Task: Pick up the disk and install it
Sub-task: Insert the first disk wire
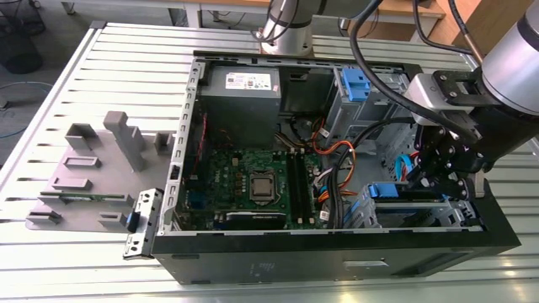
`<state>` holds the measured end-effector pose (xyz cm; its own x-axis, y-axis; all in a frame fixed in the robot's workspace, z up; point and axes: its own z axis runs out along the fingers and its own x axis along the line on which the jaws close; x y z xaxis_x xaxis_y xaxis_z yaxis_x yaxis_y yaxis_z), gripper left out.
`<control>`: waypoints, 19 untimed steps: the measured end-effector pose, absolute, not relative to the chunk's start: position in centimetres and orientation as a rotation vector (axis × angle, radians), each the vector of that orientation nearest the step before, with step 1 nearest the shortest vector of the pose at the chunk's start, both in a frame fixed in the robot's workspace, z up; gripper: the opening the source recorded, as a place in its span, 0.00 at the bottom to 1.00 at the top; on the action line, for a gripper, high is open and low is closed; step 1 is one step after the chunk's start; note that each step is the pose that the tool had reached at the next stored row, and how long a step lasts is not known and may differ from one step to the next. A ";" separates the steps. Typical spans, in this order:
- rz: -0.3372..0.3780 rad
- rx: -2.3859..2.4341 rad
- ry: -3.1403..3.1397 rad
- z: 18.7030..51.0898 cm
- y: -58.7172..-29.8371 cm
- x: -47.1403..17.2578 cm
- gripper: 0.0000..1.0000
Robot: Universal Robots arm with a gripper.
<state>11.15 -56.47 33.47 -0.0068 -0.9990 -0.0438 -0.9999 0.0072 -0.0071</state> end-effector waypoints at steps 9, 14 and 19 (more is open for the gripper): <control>0.040 -2.188 2.203 33.0 -56.5 11.2 0.16; 0.040 -2.188 2.203 33.0 -56.5 11.2 0.16; 0.040 -2.188 2.203 33.0 -56.5 11.2 0.24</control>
<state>11.16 -56.47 32.97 -0.0068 -0.9990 -0.0442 -0.9999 0.0071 -0.0071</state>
